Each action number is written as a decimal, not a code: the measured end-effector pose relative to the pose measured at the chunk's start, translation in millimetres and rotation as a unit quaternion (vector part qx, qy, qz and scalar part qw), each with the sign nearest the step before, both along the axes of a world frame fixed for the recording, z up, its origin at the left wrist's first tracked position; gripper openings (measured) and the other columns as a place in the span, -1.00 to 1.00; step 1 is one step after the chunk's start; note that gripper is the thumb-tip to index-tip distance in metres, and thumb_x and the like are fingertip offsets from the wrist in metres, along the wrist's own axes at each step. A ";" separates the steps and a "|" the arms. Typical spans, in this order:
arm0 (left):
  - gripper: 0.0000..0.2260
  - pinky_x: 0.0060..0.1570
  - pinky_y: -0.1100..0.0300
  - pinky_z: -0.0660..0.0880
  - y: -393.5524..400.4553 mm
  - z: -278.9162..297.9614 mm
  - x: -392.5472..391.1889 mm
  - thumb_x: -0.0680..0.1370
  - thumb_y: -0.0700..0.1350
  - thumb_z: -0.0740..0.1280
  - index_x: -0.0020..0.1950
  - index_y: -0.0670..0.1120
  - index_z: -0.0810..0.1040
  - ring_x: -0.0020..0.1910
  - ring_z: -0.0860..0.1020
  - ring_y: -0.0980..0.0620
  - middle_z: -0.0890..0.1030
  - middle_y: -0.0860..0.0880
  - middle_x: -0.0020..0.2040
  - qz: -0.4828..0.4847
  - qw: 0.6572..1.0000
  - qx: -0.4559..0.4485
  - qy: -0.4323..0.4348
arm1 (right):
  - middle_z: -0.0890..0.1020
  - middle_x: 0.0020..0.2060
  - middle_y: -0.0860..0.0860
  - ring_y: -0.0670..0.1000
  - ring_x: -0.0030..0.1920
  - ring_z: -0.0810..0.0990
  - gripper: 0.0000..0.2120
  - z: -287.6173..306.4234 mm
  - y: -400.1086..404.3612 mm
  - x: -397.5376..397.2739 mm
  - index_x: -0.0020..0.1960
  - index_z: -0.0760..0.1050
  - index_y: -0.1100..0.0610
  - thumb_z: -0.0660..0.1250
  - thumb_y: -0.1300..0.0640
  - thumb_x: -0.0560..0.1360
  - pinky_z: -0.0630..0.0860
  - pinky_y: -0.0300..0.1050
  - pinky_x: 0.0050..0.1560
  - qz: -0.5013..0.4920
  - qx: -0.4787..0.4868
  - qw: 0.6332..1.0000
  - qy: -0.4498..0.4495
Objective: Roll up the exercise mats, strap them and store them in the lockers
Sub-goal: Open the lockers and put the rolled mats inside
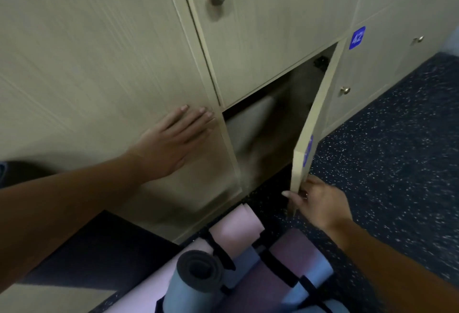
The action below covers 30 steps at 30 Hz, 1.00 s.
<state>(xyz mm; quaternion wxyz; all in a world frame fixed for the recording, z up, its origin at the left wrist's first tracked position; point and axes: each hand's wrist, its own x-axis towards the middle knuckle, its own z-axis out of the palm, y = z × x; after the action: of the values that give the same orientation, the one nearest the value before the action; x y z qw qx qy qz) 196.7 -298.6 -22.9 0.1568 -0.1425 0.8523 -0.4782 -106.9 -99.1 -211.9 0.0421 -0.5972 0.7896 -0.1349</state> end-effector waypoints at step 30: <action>-0.64 0.00 0.08 0.53 172.8 -15.7 -158.0 0.66 0.20 0.15 0.33 0.01 0.38 -0.03 0.52 0.01 0.57 0.01 0.02 0.145 0.914 0.348 0.151 | 0.61 0.20 0.25 0.29 0.18 0.57 -0.50 15.2 137.5 -177.6 0.36 0.46 0.19 0.16 -0.19 0.67 0.52 0.13 0.14 -0.315 0.038 0.902 -0.293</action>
<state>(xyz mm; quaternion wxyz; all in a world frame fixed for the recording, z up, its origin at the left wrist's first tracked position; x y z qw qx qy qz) 38.7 -125.9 -38.6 0.1332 -0.2716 0.9483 -0.0957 -284.5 38.3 -196.6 0.2498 -0.2489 0.8928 -0.2803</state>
